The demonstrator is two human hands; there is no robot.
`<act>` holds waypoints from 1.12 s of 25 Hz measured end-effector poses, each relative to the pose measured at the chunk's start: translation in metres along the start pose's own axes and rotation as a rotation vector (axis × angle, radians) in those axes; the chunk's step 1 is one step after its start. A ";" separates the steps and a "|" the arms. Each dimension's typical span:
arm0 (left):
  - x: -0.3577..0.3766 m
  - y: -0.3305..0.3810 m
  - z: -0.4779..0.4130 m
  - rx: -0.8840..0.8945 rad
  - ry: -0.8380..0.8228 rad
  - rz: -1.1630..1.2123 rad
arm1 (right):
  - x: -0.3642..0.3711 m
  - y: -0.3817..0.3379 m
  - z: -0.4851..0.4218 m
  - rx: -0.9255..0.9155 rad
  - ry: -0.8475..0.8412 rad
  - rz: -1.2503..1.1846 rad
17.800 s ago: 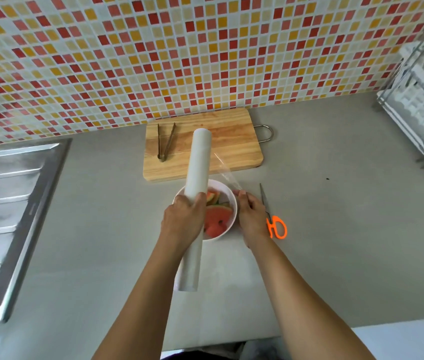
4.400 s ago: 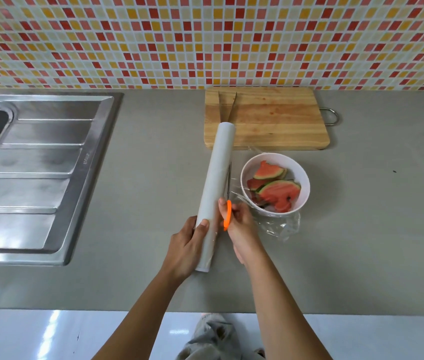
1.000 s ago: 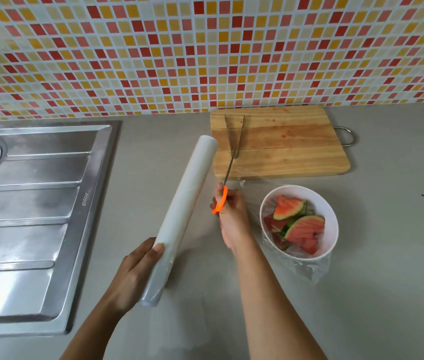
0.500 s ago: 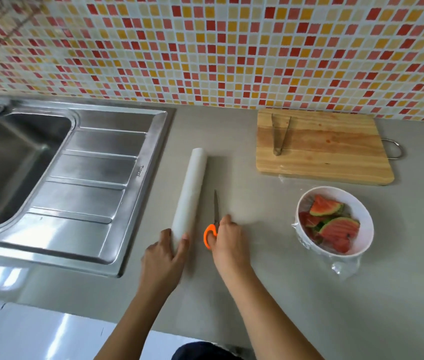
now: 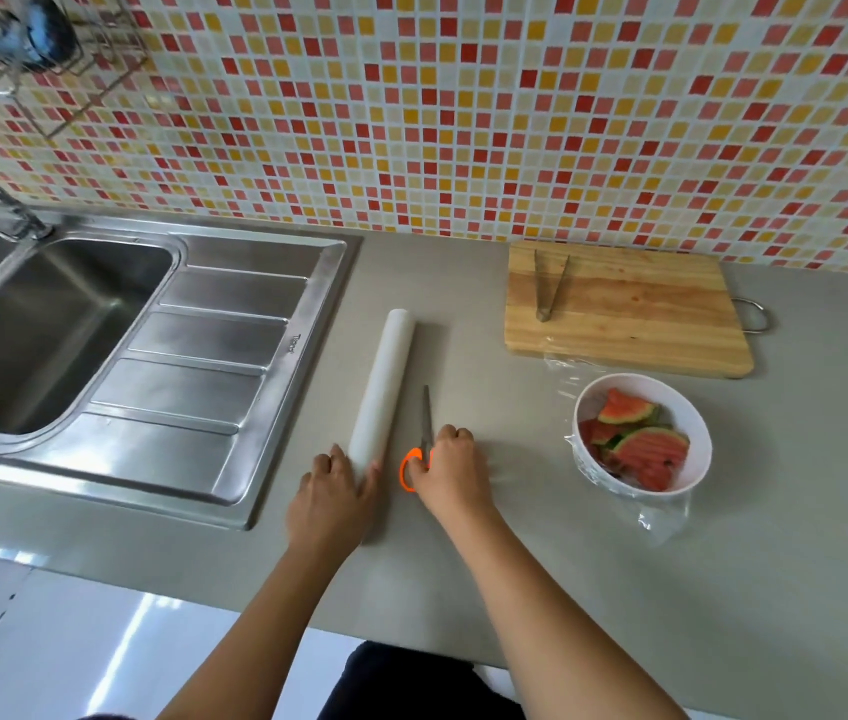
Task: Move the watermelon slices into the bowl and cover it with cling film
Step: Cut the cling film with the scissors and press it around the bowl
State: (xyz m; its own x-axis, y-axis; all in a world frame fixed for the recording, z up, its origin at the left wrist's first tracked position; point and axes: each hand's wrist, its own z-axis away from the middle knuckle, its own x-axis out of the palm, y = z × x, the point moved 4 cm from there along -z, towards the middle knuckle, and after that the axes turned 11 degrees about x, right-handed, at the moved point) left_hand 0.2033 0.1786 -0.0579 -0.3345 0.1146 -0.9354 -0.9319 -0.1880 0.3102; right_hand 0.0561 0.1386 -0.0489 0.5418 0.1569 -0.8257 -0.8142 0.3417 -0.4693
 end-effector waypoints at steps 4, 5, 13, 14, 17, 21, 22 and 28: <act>-0.002 -0.004 0.006 -0.023 0.021 0.003 | -0.025 0.006 0.001 -0.036 0.066 -0.059; -0.004 -0.001 0.007 -0.031 0.028 -0.008 | -0.035 0.011 -0.001 -0.038 0.093 -0.084; -0.032 0.090 0.021 0.305 0.338 0.290 | -0.140 0.073 -0.028 -0.097 0.301 -0.225; -0.023 0.105 0.021 0.279 0.250 0.448 | -0.153 0.085 -0.037 -0.090 0.307 -0.231; 0.013 0.147 0.024 0.144 -0.023 0.777 | -0.183 0.122 -0.070 -0.051 0.283 -0.222; 0.061 0.190 0.036 -0.116 -0.349 1.248 | -0.191 0.167 -0.103 0.089 0.084 -0.215; 0.067 0.198 0.035 -0.127 -0.367 1.292 | -0.188 0.173 -0.108 0.122 0.017 -0.212; 0.081 0.203 0.006 -0.332 -0.342 1.565 | -0.180 0.199 -0.115 0.294 -0.240 -0.337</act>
State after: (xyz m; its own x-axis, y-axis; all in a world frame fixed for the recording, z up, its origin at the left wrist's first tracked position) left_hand -0.0142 0.1552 -0.0698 -0.9247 -0.1886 0.3307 0.3801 -0.5062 0.7741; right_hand -0.2280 0.0718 -0.0295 0.8249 0.1902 -0.5323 -0.5119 0.6507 -0.5608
